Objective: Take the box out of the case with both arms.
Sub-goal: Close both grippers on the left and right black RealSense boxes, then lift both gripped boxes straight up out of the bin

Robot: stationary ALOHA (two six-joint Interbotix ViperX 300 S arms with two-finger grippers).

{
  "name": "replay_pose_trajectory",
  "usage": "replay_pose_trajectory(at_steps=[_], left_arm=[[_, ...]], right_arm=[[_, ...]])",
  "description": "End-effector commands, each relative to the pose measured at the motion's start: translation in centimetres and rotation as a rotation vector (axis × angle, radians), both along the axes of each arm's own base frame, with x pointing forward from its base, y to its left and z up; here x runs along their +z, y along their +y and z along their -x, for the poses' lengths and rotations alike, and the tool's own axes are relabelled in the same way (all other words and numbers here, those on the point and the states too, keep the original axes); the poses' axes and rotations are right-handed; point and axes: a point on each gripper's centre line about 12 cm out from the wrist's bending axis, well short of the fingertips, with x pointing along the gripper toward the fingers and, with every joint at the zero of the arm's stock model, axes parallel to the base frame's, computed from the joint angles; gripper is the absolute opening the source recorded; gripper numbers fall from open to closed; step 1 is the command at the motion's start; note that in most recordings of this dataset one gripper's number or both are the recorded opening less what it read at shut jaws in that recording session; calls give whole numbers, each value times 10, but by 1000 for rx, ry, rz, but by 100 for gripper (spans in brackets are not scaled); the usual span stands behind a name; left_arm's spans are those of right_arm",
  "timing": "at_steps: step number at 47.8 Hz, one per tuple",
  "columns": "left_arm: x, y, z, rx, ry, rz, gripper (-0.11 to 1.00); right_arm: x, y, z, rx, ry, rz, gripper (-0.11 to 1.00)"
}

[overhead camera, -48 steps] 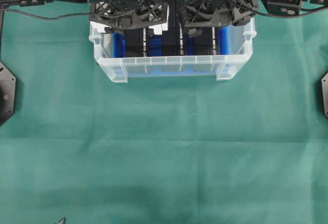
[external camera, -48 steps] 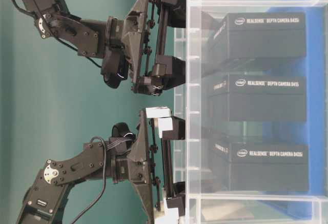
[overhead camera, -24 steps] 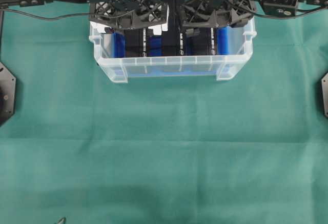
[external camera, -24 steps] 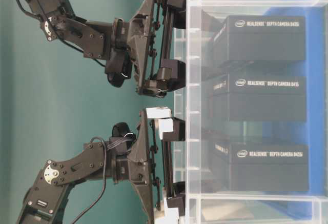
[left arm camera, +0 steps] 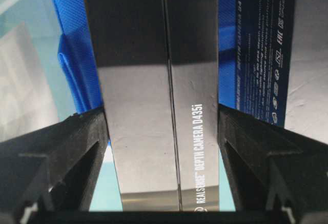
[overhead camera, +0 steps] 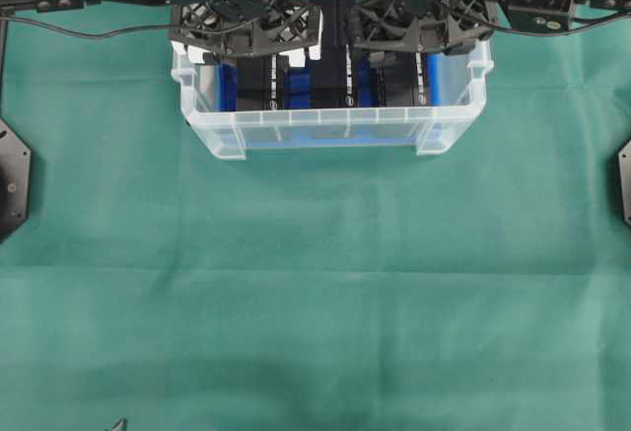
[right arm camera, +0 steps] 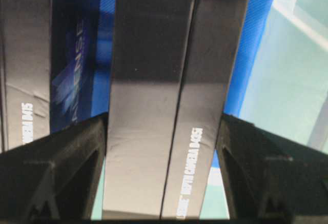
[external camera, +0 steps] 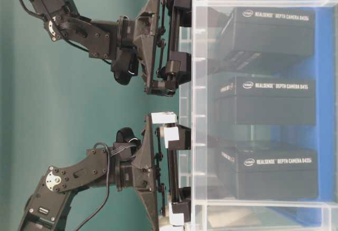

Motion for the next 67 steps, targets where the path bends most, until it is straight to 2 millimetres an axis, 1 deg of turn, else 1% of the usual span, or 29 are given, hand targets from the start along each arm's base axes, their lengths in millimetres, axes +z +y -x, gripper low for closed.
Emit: replay_pose_trajectory(at_steps=[1, 14, 21, 25, 34, 38, 50, 54, 67], left_arm=[[7, -1, 2, 4, -13, -1, 63], [11, -3, 1, 0, -23, -4, 63], [18, -4, 0, -4, -39, -9, 63], [26, -7, -2, -8, -52, -10, 63], [45, -10, -1, -15, -33, -4, 63], [55, -10, -2, -16, -41, -7, 63], [94, -6, -3, -10, -85, -22, 63], [108, -7, -2, -18, -91, -27, 63], [164, -6, 10, -37, -87, -34, 63]], right_arm=[[2, -2, 2, -5, -3, 6, 65], [5, -3, 0, -8, -13, 9, 65], [9, -4, -2, -17, -21, 11, 65], [16, -4, -3, -19, -28, 13, 65], [39, -9, -4, -14, -20, 45, 65], [50, -11, -3, -12, -11, 61, 65], [90, -16, -2, -14, -36, 122, 65], [101, -16, -1, -15, -41, 126, 65], [142, -14, 8, -20, -47, 138, 65]])
